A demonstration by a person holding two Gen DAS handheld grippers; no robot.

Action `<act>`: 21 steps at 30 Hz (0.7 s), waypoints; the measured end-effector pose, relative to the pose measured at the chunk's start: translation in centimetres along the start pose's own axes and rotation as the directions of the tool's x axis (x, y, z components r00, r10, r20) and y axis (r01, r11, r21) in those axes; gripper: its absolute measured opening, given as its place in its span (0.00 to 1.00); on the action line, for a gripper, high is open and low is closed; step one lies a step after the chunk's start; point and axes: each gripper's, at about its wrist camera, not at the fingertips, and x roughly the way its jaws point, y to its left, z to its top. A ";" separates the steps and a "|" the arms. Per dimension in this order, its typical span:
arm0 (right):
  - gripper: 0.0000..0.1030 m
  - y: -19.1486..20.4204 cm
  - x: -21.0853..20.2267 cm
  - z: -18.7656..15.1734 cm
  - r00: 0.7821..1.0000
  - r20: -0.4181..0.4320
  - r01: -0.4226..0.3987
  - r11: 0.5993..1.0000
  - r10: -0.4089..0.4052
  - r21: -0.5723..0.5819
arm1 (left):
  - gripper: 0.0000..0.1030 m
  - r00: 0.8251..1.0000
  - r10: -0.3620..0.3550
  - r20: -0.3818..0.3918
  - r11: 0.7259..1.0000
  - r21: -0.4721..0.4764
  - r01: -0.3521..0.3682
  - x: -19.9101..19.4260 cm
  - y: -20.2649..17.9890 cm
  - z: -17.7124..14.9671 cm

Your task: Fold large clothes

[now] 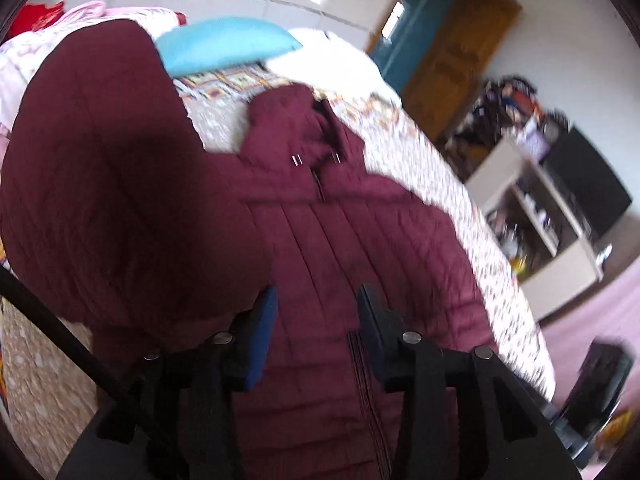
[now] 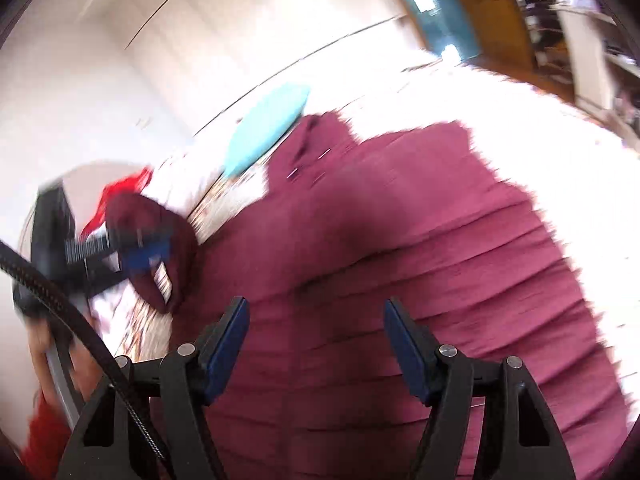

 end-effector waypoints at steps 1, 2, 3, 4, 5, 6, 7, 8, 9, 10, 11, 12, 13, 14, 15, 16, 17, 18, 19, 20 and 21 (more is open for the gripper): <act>0.72 -0.6 -0.7 0.4 1.000 0.010 0.029 1.000 -0.029 0.001 | 0.39 1.000 0.003 -0.005 1.000 0.011 -0.003 -0.1 -0.8 -1.2; 0.72 -0.9 -1.4 0.7 0.999 0.021 0.051 0.999 -0.051 0.000 | 0.40 1.000 0.005 -0.002 1.000 0.021 -0.005 -0.7 -1.5 -2.7; 0.72 -1.1 -2.0 0.9 0.997 0.030 0.064 0.998 -0.064 -0.007 | 0.45 1.000 0.017 0.003 0.999 0.032 -0.017 -1.4 -2.1 -4.1; 0.72 -1.1 -2.3 1.1 0.997 0.032 0.071 0.997 -0.070 -0.020 | 0.48 1.000 0.025 0.009 0.999 0.035 -0.025 -2.2 -2.4 -5.3; 0.72 -0.7 -2.5 1.2 0.997 0.027 0.078 0.996 -0.077 -0.043 | 0.52 0.999 0.040 0.019 0.999 0.033 -0.041 -3.0 -2.5 -6.7; 0.72 0.0 -2.4 1.3 0.997 0.020 0.082 0.994 -0.081 -0.071 | 0.53 0.998 0.061 0.024 0.998 0.028 -0.061 -3.8 -2.4 -8.0; 0.72 0.6 -2.2 1.3 0.997 0.011 0.081 0.991 -0.081 -0.104 | 0.53 0.996 0.080 0.026 0.996 0.023 -0.081 -4.8 -2.1 -9.3; 0.72 1.4 -1.9 1.3 0.997 -0.002 0.078 0.987 -0.079 -0.138 | 0.54 0.994 0.102 0.033 0.995 0.016 -0.102 -6.0 -2.0 -10.6; 0.72 2.1 -1.4 1.4 0.997 -0.016 0.074 0.982 -0.077 -0.173 | 0.57 0.992 0.123 0.041 0.992 0.011 -0.123 -7.0 -1.7 -11.6; 0.72 3.2 -1.0 1.1 0.997 -0.031 0.065 0.974 -0.073 -0.215 | 0.58 0.986 0.156 0.052 0.988 0.003 -0.156 -7.9 -1.4 -12.7; 0.72 4.4 -0.3 0.9 0.997 -0.047 0.054 0.965 -0.068 -0.257 | 0.61 0.978 0.198 0.072 0.980 -0.012 -0.197 -9.0 -1.0 -13.7; 0.74 5.5 0.5 0.7 0.996 -0.060 0.042 0.954 -0.063 -0.298 | 0.63 0.968 0.232 0.093 0.973 -0.031 -0.230 -10.0 -0.9 -14.5; 0.75 7.2 1.4 0.3 0.996 -0.075 0.026 0.937 -0.055 -0.350 | 0.64 0.955 0.273 0.119 0.962 -0.057 -0.268 -11.1 -0.5 -15.5; 0.78 8.3 2.4 0.1 0.995 -0.085 0.016 0.923 -0.053 -0.385 | 0.65 0.938 0.316 0.143 0.948 -0.085 -0.306 -11.9 -0.1 -16.3; 0.79 9.8 3.3 -0.3 0.994 -0.094 0.007 0.906 -0.052 -0.424 | 0.66 0.924 0.347 0.161 0.936 -0.110 -0.333 -12.2 0.3 -16.8; 0.79 11.2 4.4 -0.5 0.993 -0.101 0.000 0.888 -0.052 -0.459 | 0.66 0.906 0.383 0.182 0.922 -0.143 -0.361 -12.6 0.6 -17.4; 0.81 12.7 5.6 -0.6 0.992 -0.111 -0.005 0.871 -0.056 -0.491 | 0.66 0.894 0.407 0.190 0.911 -0.163 -0.380 -12.8 1.0 -17.9; 0.82 13.8 6.6 -0.7 0.991 -0.117 -0.007 0.857 -0.062 -0.516 | 0.66 0.888 0.421 0.187 0.904 -0.172 -0.393 -13.1 1.5 -18.4; 0.83 15.4 8.0 -0.7 0.990 -0.120 -0.005 0.837 -0.073 -0.548 | 0.66 0.884 0.432 0.181 0.899 -0.172 -0.404 -12.9 1.7 -18.5; 0.83 16.3 9.3 -0.5 0.989 -0.121 -0.001 0.820 -0.083 -0.572 | 0.66 0.880 0.439 0.181 0.895 -0.171 -0.411 -12.9 1.9 -18.9; 0.83 17.5 10.5 -0.5 0.988 -0.123 0.003 0.800 -0.096 -0.600 | 0.66 0.873 0.452 0.185 0.889 -0.171 -0.424 -12.9 2.0 -19.2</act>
